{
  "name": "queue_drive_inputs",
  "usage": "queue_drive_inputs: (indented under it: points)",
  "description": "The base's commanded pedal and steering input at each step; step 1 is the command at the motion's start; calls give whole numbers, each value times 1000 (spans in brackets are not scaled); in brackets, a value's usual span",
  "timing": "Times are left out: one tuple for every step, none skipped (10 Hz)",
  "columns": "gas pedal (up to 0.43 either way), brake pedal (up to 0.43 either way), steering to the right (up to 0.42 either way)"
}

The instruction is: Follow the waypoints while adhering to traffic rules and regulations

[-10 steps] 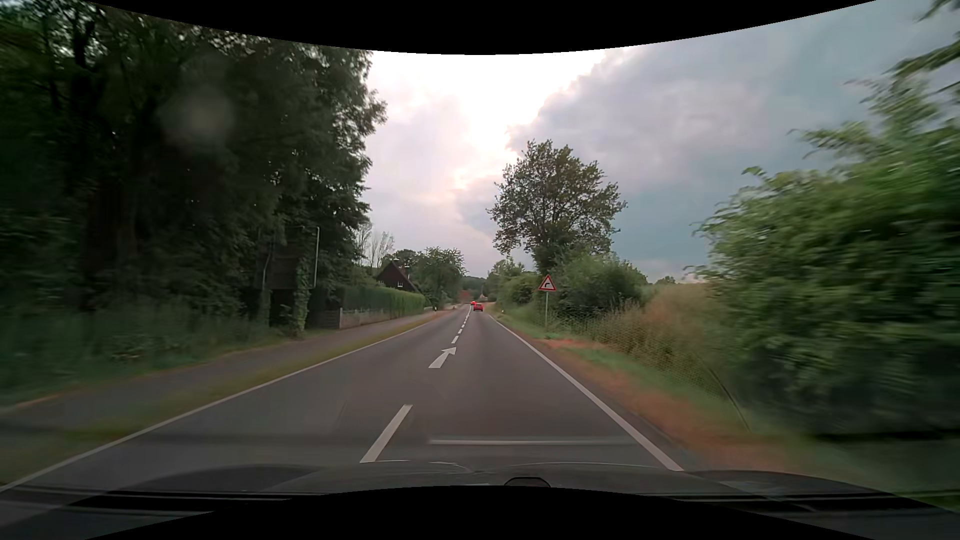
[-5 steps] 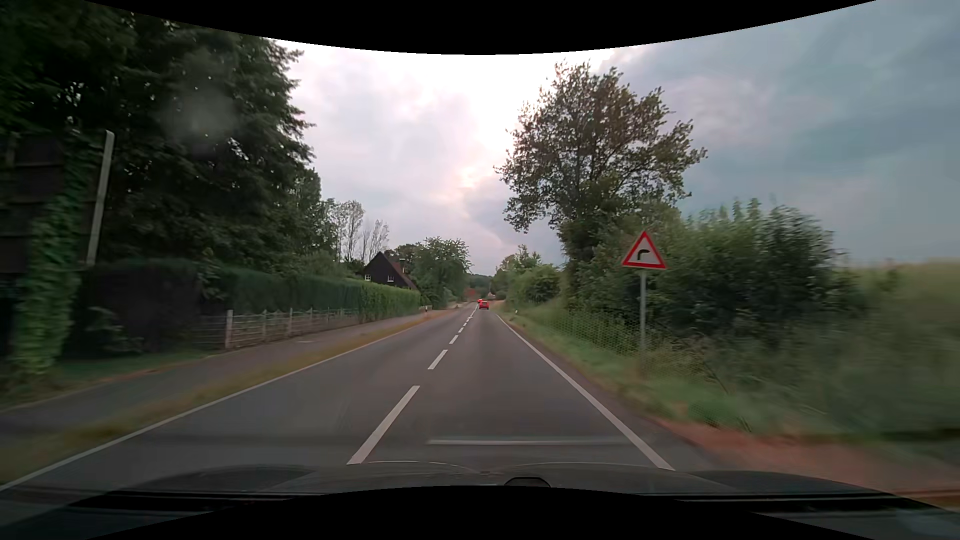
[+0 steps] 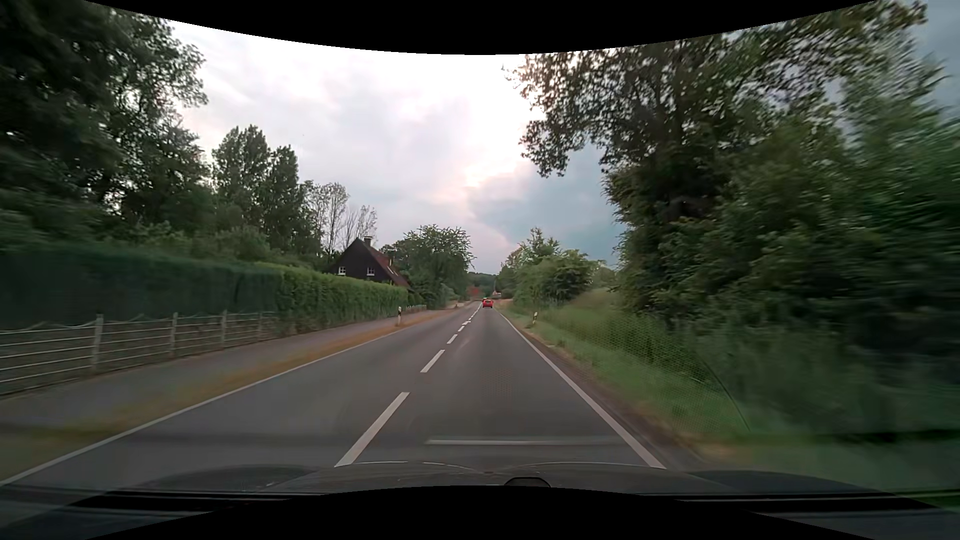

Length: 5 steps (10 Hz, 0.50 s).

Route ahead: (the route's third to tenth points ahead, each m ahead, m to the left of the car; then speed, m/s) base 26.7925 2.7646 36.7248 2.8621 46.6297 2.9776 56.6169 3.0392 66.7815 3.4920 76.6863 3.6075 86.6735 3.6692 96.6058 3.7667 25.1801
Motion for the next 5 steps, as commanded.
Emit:
queue_drive_inputs:
  points:
    - [118,0,-1]
    - [118,0,-1]
    - [110,0,-2]
    - [98,0,-5]
    - [87,0,-5]
